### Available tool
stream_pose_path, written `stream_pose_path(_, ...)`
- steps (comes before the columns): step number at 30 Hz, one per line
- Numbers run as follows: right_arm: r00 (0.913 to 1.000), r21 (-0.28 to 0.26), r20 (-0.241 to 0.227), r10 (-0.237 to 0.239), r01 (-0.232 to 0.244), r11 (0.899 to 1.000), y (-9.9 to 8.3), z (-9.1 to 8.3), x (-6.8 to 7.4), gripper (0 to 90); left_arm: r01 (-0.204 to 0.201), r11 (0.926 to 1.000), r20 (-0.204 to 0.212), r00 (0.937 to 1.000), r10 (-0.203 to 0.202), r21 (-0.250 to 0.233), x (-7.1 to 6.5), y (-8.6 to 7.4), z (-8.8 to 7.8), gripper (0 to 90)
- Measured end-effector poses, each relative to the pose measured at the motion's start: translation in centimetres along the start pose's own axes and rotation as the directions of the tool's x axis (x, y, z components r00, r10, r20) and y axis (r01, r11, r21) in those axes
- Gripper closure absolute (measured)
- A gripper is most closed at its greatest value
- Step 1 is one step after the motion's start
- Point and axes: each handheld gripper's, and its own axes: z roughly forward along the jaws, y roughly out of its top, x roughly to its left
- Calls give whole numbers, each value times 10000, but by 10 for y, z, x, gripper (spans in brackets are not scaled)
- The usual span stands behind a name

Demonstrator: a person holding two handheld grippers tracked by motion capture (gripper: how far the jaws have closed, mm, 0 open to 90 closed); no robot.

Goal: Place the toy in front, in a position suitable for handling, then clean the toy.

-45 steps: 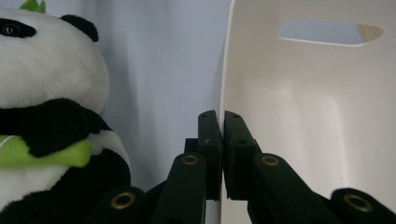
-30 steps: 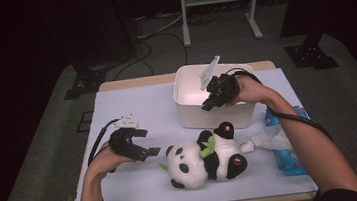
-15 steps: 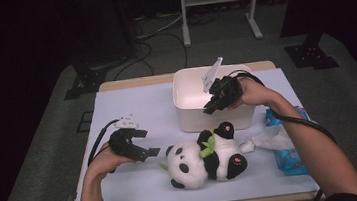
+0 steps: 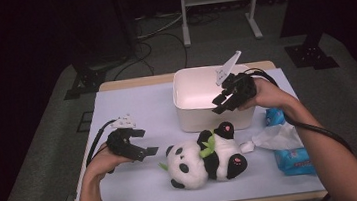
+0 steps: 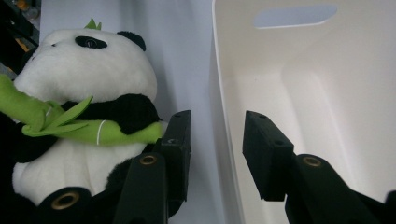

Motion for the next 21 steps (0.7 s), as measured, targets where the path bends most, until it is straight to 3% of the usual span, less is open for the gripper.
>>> stream_pose_path(9, 9985, -400, 194, 506, -498, 9980, -13, -21, 19, 550, 35, 10000, -12, 10000, -35, 0, -1, -1, -1, 96)
stream_pose_path(21, 9980, -626, 309, 546, -526, 9966, -32, -37, 49, 476, -66, 10000, 23, 10000, 66, 13, -3, 1, 0, 95)
